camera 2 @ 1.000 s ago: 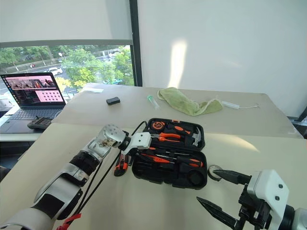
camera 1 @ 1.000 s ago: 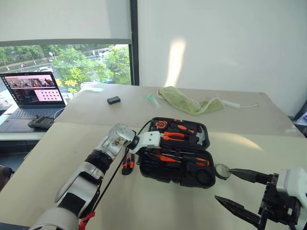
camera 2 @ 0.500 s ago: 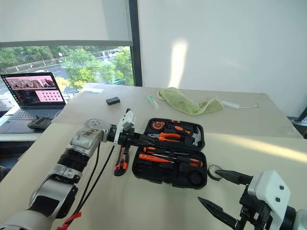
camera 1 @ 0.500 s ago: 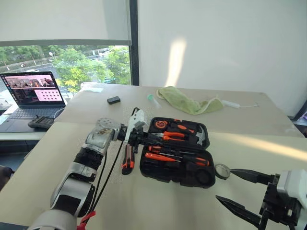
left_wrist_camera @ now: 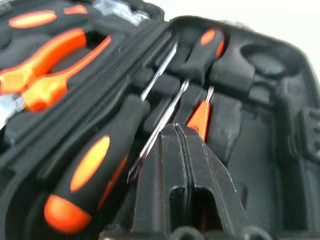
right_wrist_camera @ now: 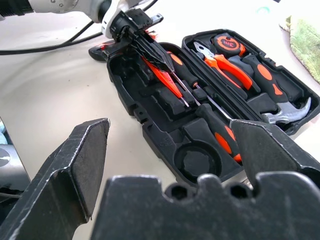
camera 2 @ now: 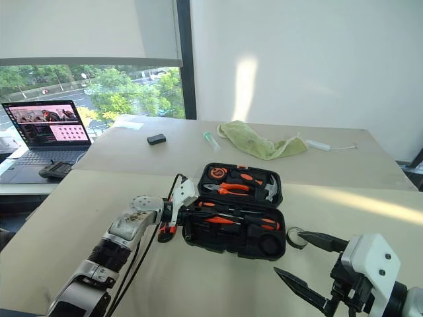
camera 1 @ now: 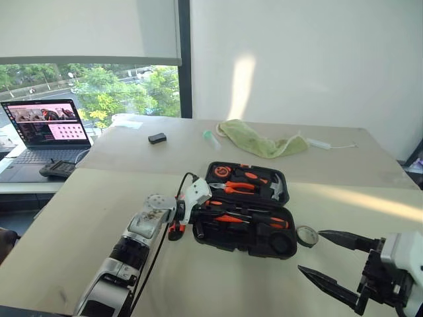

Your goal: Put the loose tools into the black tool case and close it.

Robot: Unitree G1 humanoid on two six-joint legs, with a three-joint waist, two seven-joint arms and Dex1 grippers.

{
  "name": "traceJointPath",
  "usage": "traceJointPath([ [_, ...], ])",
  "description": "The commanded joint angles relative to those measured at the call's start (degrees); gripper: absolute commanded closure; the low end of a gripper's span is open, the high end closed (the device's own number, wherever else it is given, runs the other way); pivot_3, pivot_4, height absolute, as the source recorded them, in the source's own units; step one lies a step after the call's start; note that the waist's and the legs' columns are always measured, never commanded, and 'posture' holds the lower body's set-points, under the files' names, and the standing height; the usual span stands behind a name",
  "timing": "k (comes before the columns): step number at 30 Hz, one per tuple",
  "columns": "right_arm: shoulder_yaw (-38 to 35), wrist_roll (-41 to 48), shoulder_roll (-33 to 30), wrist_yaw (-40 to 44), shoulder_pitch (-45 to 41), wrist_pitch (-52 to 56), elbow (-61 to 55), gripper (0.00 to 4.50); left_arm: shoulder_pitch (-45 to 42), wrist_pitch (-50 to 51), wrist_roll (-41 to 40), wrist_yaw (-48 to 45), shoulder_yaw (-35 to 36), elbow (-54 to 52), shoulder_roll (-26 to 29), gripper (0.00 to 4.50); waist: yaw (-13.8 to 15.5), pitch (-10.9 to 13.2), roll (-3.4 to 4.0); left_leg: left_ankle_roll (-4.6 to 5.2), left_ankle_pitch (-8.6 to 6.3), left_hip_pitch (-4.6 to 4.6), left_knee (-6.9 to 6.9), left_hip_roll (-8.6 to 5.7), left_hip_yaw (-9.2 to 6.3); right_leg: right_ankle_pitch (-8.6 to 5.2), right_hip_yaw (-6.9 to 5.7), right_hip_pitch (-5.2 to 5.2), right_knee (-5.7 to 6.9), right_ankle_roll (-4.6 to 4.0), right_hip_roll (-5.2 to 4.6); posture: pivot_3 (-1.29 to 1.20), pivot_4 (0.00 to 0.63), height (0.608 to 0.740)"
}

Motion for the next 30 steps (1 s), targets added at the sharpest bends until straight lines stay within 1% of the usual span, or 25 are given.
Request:
traceJointPath([
  [1, -1.3, 0.5, -0.1, -0.5, 0.1, -1.0, -1.0, 0.00, 2.0, -6.8, 4.0, 2.4, -2.4, 3.2, 0.2, 4.46, 0.0, -0.1, 0.11, 0.00, 0.00, 0.02, 0.00, 0.00, 0.00, 0.00, 0.01, 0.02, 0.00, 0.00, -0.03, 0.00, 0.150, 0.740],
  [6, -1.5, 1.2, -0.5, -1.1, 0.0, -0.6, -1.3, 0.00, 3.0, -14.8, 8.6, 7.4, -4.6, 11.3, -0.9, 4.46, 0.0, -0.4, 0.32, 0.01, -0.01, 0.18, -0.04, 0.00, 0.01, 0.00, 0.00, 0.16, -0.01, 0.00, -0.08, 0.00, 0.150, 0.740],
  [10, -1.5, 1.7, -0.9, -1.5, -0.2, -0.4, -1.4, 0.00, 3.2, -15.6, 8.7, 8.1, -4.9, 14.7, -2.0, 4.46, -0.3, -0.9, 0.51, 0.00, -0.01, 0.37, -0.12, 0.04, 0.03, -0.01, 0.00, 0.31, -0.03, 0.00, -0.07, 0.00, 0.150, 0.740],
  [11, -1.5, 1.9, -1.1, -1.7, -0.3, -0.3, -1.4, 0.00, 3.4, -16.2, 9.0, 7.9, -5.3, 15.2, -1.9, 4.46, -0.3, -1.1, 0.70, 0.00, -0.01, 0.44, -0.11, 0.04, 0.03, -0.01, -0.01, 0.39, -0.05, 0.01, -0.06, 0.00, 0.150, 0.740],
  [14, -1.5, 2.4, -1.5, -2.0, -0.3, -0.1, -1.5, 0.00, 4.7, -18.4, 10.0, 7.6, -6.3, 15.8, -1.5, 4.46, -0.3, -1.2, 0.91, 0.01, -0.03, 0.97, -0.23, 0.05, 0.05, -0.20, -0.02, 0.88, -0.09, 0.12, -0.09, 0.00, 0.150, 0.740],
  [15, -1.4, 2.5, -1.6, -2.1, -0.3, -0.1, -1.5, 0.00, 5.2, -19.4, 10.2, 7.6, -6.6, 15.9, -1.3, 4.46, -0.3, -1.2, 0.93, -0.01, -0.05, 1.11, -0.28, 0.08, 0.05, -0.53, -0.04, 0.99, -0.10, 0.24, -0.09, 0.00, 0.150, 0.740],
  [17, -1.2, 2.6, -1.9, -2.5, -0.4, -0.1, -1.6, 0.00, 6.7, -22.1, 10.5, 7.6, -6.8, 16.2, -1.1, 4.46, -0.3, -1.3, 1.07, -0.04, -0.06, 1.15, -0.31, 0.10, 0.04, -0.64, -0.03, 1.02, -0.09, 0.13, -0.09, 0.00, 0.150, 0.740],
  [20, -0.9, 2.9, -2.2, -3.0, -0.7, 0.0, -1.6, 0.00, 8.6, -26.8, 10.2, 7.9, -6.2, 17.2, -0.9, 4.46, -0.5, -1.5, 1.18, -0.07, -0.17, 1.19, -0.34, 0.09, 0.06, -0.57, 0.00, 1.03, -0.06, 0.41, -0.17, 0.00, 0.150, 0.740],
  [23, -0.9, 3.0, -2.4, -3.1, -0.7, 0.0, -1.6, 0.00, 9.4, -30.2, 10.2, 7.8, -6.0, 18.1, -0.4, 4.46, -0.6, -1.7, 1.14, -0.10, -0.25, 1.22, -0.49, 0.08, 0.06, -0.49, -0.04, 1.02, -0.07, 0.07, -0.44, 0.00, 0.150, 0.740],
  [30, -0.5, 3.3, -3.2, -3.5, -1.3, 0.0, -1.2, 0.00, 9.7, -31.3, 9.8, 5.9, -5.7, 15.8, 1.7, 4.46, -1.4, -1.8, 1.03, -0.13, -0.24, 1.52, -1.14, 0.04, 0.11, -0.66, -0.03, 1.08, -0.17, -0.08, -0.47, 0.00, 0.150, 0.740],
])
